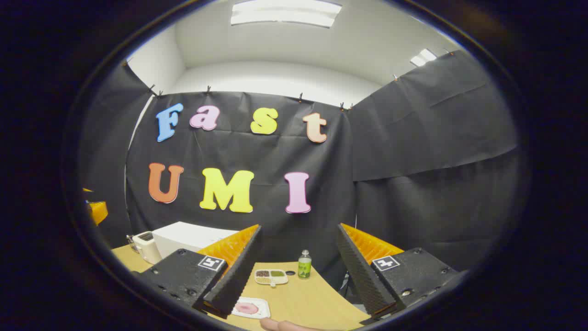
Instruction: Open the microwave oven with the left hand, put the food in, and close the microwave oven.
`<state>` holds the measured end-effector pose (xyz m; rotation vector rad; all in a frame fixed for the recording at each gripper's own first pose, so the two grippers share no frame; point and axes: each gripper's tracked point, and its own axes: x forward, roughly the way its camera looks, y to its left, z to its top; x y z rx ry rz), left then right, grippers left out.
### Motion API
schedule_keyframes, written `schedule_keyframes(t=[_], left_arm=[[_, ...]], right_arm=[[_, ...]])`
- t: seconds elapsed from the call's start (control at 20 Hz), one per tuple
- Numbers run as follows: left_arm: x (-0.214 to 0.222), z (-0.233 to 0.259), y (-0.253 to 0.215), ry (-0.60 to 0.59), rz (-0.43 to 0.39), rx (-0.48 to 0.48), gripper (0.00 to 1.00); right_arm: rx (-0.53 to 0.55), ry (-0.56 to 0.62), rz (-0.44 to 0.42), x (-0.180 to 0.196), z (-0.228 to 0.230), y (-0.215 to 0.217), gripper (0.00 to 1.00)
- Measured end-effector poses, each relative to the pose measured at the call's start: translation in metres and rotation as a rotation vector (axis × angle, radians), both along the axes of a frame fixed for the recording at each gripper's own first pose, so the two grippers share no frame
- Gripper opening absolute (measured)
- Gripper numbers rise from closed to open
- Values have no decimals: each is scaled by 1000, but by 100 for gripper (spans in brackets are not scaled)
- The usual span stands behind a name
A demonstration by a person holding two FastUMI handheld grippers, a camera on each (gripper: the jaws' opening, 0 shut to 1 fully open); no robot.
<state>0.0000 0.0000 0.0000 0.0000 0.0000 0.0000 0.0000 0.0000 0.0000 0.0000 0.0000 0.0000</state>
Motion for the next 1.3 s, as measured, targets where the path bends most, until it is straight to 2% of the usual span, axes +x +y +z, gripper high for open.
schedule_keyframes(t=[0.05, 0.15, 0.2, 0.3, 0.35, 0.55, 0.6, 0.65, 0.75, 0.8, 0.85, 0.95, 1.0, 1.05, 1.1, 1.15, 1.2, 1.3], left_arm=[[-1, -3, -2, 9, -7, 0, 95], [-2, -6, -10, 21, -39, -12, 95], [-3, -5, -12, 23, -53, -22, 95], [-4, -5, -14, 25, -67, -38, 95], [-3, -3, -15, 21, -70, -40, 95], [5, -2, -28, 18, -102, -44, 95], [9, -4, -31, 24, -107, -54, 95], [14, -6, -33, 27, -106, -73, 95], [30, -10, -42, 32, -112, -149, 95], [39, -16, -48, 41, -121, -183, 96], [50, -21, -55, 49, -142, -200, 95], [73, -35, -68, 73, -176, -217, 95], [87, -44, -73, 92, -180, -223, 95], [101, -53, -78, 108, -180, -226, 95], [116, -63, -83, 119, -176, -224, 95], [131, -70, -87, 119, -174, -217, 84], [146, -79, -93, 122, -173, -209, 95], [175, -106, -107, 157, -177, -202, 95]], right_arm=[[-6, -15, -6, -1, 4, -3, 95], [-7, -29, -2, -4, 7, -3, 95], [1, -28, 4, -5, 5, -1, 100], [20, -17, 11, -6, 1, -2, 100], [32, -11, 14, -7, -1, -2, 95], [64, 17, 19, -6, -12, -7, 95], [64, 10, 21, -4, -11, -8, 100], [61, 1, 15, -2, -10, -11, 95], [67, -22, 10, 2, -6, -16, 95], [67, -30, 14, 2, -7, -16, 100], [69, -32, 15, 4, -8, -18, 100], [86, -30, 26, 5, -12, -18, 100], [97, -30, 31, 7, -13, -18, 95], [104, -29, 33, 8, -15, -20, 95], [107, -28, 35, 11, -17, -21, 100], [106, -26, 34, 12, -20, -22, 95], [102, -26, 35, 14, -22, -23, 95], [91, -24, 38, 16, -26, -25, 95]])
